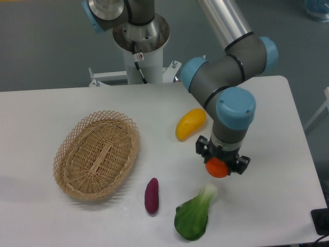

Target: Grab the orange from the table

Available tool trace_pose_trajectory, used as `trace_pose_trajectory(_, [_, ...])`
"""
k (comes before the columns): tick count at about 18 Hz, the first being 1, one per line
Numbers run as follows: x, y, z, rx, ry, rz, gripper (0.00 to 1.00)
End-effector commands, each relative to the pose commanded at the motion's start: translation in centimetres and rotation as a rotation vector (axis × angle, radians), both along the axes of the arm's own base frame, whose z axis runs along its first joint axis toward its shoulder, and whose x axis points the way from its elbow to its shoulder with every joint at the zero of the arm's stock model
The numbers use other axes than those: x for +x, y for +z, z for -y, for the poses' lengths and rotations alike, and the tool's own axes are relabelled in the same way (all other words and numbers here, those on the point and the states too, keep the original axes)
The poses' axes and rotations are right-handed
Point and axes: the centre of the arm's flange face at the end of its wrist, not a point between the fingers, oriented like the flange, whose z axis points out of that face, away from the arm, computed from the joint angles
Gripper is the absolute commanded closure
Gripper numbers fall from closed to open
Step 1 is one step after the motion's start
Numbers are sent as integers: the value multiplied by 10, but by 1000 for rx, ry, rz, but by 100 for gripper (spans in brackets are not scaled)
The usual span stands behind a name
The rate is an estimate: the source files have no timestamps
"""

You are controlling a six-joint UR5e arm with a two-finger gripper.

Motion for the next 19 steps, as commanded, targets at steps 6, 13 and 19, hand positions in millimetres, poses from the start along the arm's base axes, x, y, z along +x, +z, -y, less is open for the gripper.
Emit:
trace_pose_trajectory(6, [-13, 6, 7, -8, -88, -23, 26])
trace_pose_trajectory(13, [-20, 10, 5, -4, -104, -33, 26])
trace_pose_trajectory(19, [-23, 10, 9, -5, -102, -35, 26])
